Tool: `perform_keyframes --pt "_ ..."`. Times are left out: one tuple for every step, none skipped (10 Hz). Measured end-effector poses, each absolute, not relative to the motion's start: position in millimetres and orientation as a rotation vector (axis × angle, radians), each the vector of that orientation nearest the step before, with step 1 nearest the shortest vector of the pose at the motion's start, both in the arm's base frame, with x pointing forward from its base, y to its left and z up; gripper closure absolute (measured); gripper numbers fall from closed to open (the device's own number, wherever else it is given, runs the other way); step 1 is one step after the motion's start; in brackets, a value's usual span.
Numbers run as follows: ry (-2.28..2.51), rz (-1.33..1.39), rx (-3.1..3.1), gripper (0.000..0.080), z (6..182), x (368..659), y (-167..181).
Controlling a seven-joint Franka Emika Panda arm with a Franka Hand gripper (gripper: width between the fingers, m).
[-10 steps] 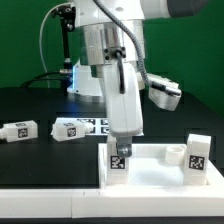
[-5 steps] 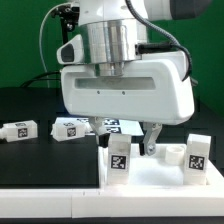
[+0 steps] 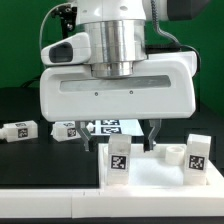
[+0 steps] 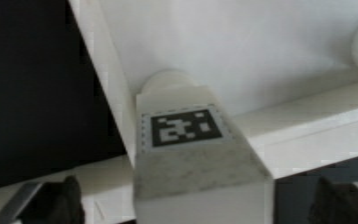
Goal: Assemble square table
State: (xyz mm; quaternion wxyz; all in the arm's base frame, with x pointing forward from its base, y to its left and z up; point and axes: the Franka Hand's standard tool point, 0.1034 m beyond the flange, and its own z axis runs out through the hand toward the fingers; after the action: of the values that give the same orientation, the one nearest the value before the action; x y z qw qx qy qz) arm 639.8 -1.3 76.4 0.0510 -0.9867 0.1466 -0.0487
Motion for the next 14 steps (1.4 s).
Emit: perform_keyframes --pt "0.471 -0.147 -2.998 0.0270 76.3 639.7 -1.3" --pt "0.524 -0.144 -2.988 0.0457 76.2 639.6 -1.3" --pt "0.624 -0.139 -2.968 0.0511 76.0 639.3 -4.0" --pt "0.836 -0.128 -2.913 0.0511 75.9 639.1 -5.0" --pt "1.043 -0.118 -2.848 0.0511 76.0 638.5 -4.7" --pt "1.331 -0.100 -2.729 0.0511 74.7 635.8 -3.5" --pt "1.604 -0.088 -2.572 0.0511 74.4 634.7 -1.2" --pt "1.839 -0.086 -2.396 0.0511 74.3 634.7 -0.7" --pt "2.019 -0.072 -2.231 0.0511 74.3 634.7 -0.8" --pt "2.136 -0.057 -2.109 0.0511 74.4 634.7 0.2" --pt "2.138 -0.053 -2.109 0.0511 74.6 634.4 0.6" --pt "2.179 -0.047 -2.061 0.0511 74.5 634.4 0.8" --pt "2.179 -0.046 -2.062 0.0511 74.1 634.3 1.1" --pt "2.125 -0.052 -2.120 0.0330 74.0 634.3 1.1"
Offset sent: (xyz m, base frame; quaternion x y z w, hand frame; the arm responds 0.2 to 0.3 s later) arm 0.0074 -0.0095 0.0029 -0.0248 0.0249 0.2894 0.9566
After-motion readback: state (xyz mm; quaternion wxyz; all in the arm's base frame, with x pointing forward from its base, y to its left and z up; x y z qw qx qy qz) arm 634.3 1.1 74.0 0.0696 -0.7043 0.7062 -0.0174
